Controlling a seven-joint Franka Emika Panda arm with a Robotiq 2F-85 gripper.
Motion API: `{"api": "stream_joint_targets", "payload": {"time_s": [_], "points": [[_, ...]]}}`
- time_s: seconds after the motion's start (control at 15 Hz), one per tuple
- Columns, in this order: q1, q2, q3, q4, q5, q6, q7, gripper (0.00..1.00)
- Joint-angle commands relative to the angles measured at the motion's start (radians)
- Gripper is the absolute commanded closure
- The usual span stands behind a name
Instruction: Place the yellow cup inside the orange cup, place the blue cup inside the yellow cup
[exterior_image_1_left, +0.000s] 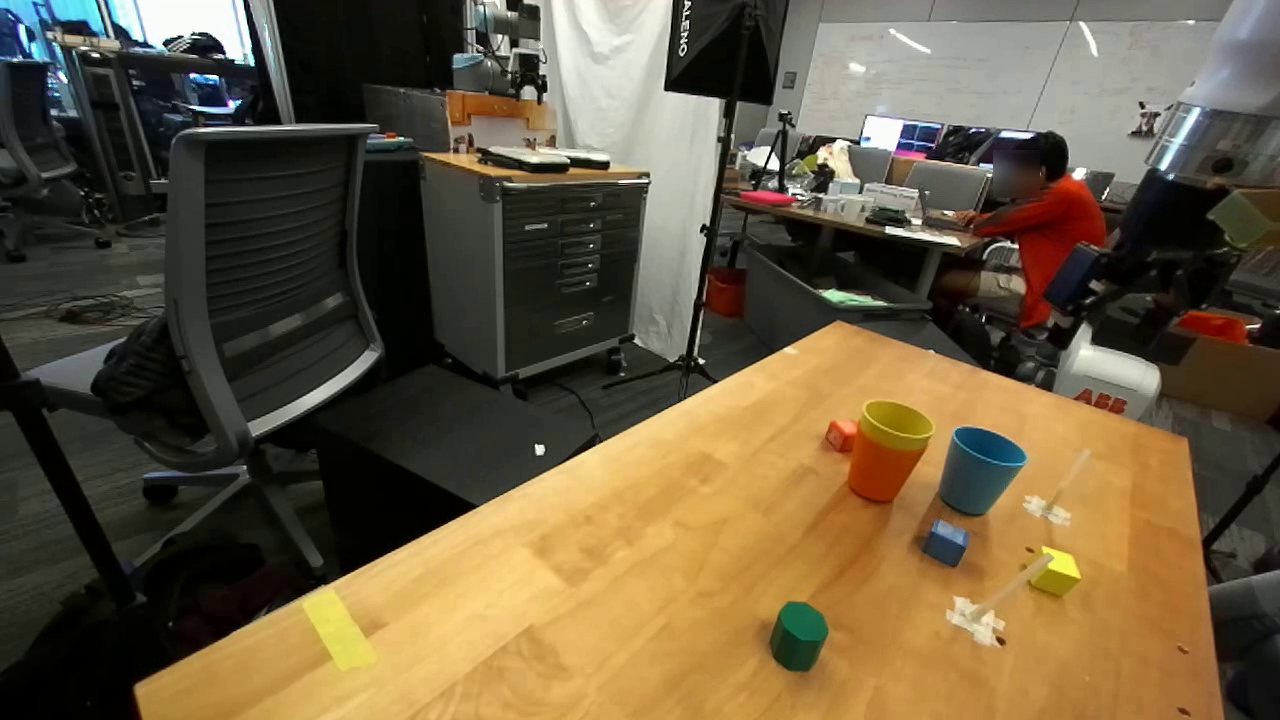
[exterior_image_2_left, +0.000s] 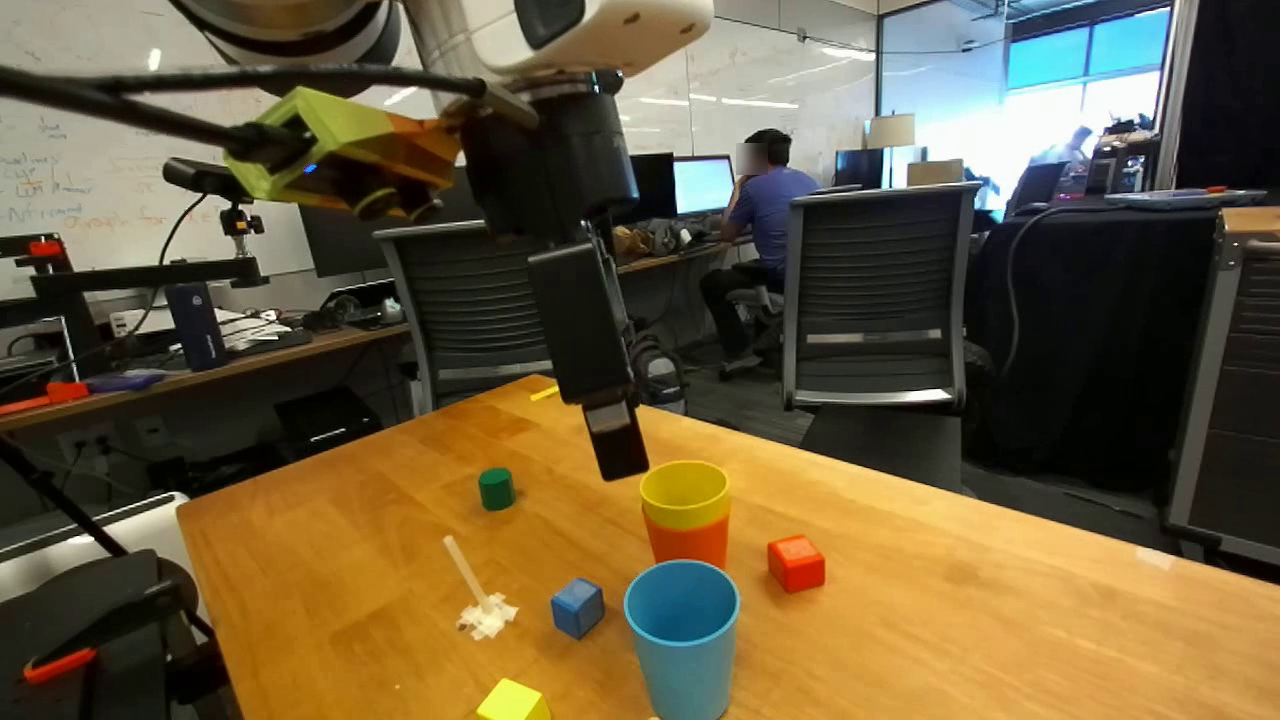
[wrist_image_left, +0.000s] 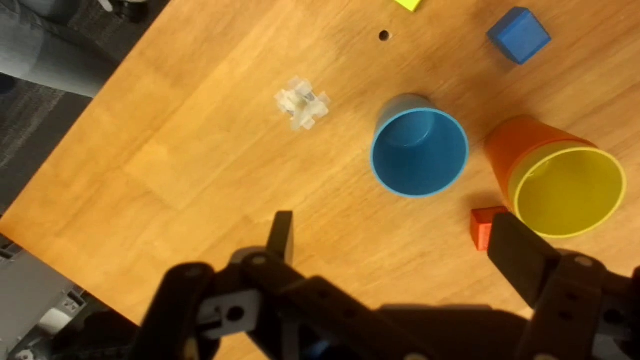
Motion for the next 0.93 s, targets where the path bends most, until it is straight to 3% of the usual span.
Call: {"api": "stream_joint_targets", "payload": {"time_s": [0.0,0.47,0.87], "points": [[-0.023,0.04,-0.014,-0.013,0.022,0.075,-0.024,0.0],[-0.019,0.212,-0.032,-0.021,0.048,0.232,-0.028,0.0],[-0.025,0.304,-0.025,0.0,0.178,0.352,-0.089,0.0]]}}
